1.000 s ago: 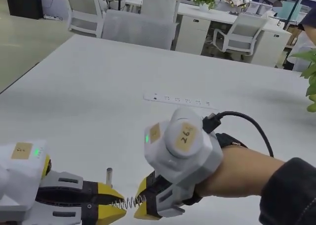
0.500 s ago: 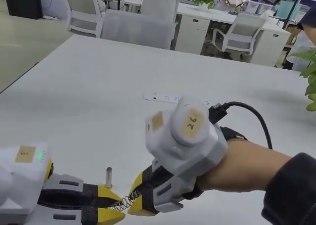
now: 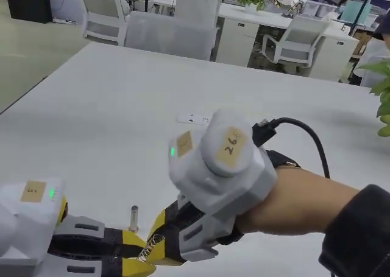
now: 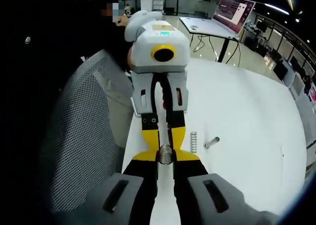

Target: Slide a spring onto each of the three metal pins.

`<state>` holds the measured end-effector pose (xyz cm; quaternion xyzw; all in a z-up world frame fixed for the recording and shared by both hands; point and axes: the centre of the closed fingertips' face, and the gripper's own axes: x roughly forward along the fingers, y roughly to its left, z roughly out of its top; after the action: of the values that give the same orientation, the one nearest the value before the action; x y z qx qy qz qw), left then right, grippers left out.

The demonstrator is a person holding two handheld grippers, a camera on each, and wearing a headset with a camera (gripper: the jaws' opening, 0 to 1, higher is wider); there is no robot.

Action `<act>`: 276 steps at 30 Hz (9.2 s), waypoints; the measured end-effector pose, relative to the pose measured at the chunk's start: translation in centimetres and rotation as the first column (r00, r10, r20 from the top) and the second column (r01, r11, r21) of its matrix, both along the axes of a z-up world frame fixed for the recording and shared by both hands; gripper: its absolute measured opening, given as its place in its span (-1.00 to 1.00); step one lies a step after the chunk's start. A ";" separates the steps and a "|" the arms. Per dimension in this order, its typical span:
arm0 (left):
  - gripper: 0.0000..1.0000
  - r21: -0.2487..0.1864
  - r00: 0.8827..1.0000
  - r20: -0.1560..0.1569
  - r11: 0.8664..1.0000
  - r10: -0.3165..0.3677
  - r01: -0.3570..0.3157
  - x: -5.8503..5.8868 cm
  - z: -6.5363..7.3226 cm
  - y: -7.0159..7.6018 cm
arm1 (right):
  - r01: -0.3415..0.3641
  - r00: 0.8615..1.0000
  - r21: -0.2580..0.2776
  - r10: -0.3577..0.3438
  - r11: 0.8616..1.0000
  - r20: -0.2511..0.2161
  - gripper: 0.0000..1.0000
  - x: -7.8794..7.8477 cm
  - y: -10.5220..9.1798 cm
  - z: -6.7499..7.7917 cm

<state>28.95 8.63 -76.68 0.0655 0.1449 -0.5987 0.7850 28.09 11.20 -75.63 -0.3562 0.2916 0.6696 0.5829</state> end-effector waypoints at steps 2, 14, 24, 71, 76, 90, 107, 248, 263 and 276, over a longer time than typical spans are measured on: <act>-0.94 0.000 1.000 -0.001 1.000 0.000 0.000 0.0 0.0 0.0 | -0.001 1.000 -0.002 0.001 1.000 -0.001 -0.84 0.0 0.0 0.0; -0.80 0.011 1.000 -0.013 1.000 0.000 0.000 -0.1 -0.4 0.1 | 0.002 1.000 -0.023 -0.002 1.000 0.015 -0.85 0.4 -0.4 -0.2; -0.53 0.026 0.999 -0.009 0.999 0.033 -0.032 0.3 -0.7 1.0 | 0.019 0.999 -0.037 -0.018 0.999 0.027 -0.84 0.9 -1.1 -0.3; -0.04 0.009 0.954 -0.044 0.955 0.295 -0.295 0.8 -2.4 7.0 | 0.199 0.974 -0.129 -0.182 0.971 0.132 -0.84 7.9 -7.2 0.5; -0.04 0.008 0.956 -0.042 0.957 0.291 -0.291 0.7 -2.4 6.7 | 0.202 0.970 -0.157 -0.176 0.967 0.165 -0.84 9.0 -7.3 0.3; -0.03 0.002 0.956 -0.040 0.957 0.290 -0.290 0.7 -2.3 6.4 | 0.186 0.976 -0.194 -0.158 0.963 0.152 -0.84 11.1 -6.2 -1.1; -0.05 0.009 0.954 -0.048 0.956 0.294 -0.294 0.8 -2.5 6.3 | 0.172 0.982 -0.233 -0.149 0.957 0.115 -0.84 11.4 -6.0 -3.2; -0.12 0.018 0.951 -0.050 0.953 0.304 -0.303 0.6 -2.6 6.7 | 0.050 0.999 -0.186 -0.045 0.981 0.030 -0.85 5.9 2.0 -9.9; -0.14 0.017 0.964 -0.026 0.964 0.266 -0.266 1.0 -1.6 6.2 | 0.042 0.999 -0.154 -0.038 0.987 0.026 -0.85 4.2 0.2 -5.9; -0.20 -0.010 0.978 -0.015 0.978 0.209 -0.209 0.8 -0.3 5.4 | 0.004 0.998 -0.142 0.004 0.990 0.057 -0.85 2.4 -0.3 -3.4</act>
<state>29.71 14.06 -76.97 0.0412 0.1528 -0.5140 0.8431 30.53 10.87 -79.00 -0.4154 0.3218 0.6367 0.5643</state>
